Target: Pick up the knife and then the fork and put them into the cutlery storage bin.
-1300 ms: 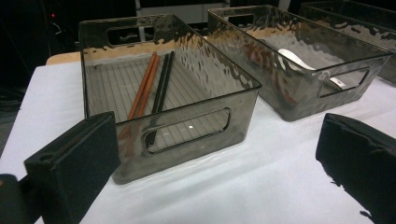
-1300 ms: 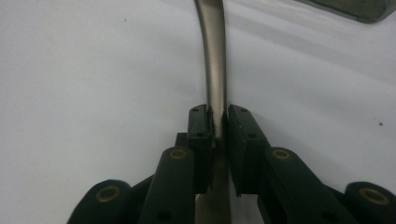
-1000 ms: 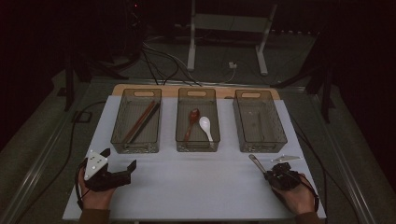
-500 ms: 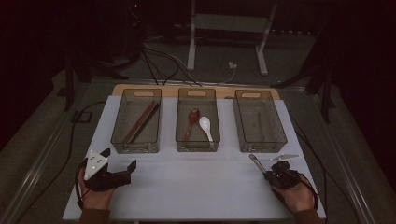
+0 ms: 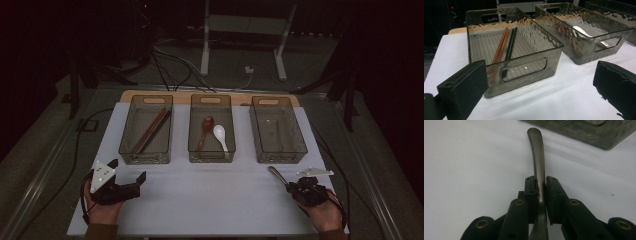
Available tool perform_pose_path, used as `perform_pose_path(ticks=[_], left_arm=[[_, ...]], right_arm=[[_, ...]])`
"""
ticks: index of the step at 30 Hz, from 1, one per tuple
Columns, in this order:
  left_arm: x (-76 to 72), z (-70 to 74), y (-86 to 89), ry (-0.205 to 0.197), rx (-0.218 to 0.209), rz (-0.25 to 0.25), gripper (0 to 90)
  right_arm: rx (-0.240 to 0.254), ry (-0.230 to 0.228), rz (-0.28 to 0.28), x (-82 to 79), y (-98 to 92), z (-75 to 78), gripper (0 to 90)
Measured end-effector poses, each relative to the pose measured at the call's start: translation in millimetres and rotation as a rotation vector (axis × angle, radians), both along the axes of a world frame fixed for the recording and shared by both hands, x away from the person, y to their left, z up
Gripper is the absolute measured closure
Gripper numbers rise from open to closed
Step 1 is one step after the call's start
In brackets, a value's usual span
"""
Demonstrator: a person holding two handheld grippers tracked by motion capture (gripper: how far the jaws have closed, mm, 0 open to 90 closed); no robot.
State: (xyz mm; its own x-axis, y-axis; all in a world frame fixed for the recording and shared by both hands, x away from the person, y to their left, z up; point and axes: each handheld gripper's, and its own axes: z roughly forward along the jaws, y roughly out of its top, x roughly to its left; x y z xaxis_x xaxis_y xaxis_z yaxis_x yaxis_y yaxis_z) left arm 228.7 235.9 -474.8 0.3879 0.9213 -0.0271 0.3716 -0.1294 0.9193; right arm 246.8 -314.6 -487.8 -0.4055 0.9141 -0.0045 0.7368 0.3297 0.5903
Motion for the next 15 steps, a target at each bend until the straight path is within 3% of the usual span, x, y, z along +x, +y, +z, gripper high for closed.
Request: perform_pose_path(ticks=[15], left_arm=[[-0.1,-0.1,-0.6,0.001,0.003,0.000,0.7]], right_arm=[[0.046,-0.037,0.019,-4.3,1.4,13.6,80.6]])
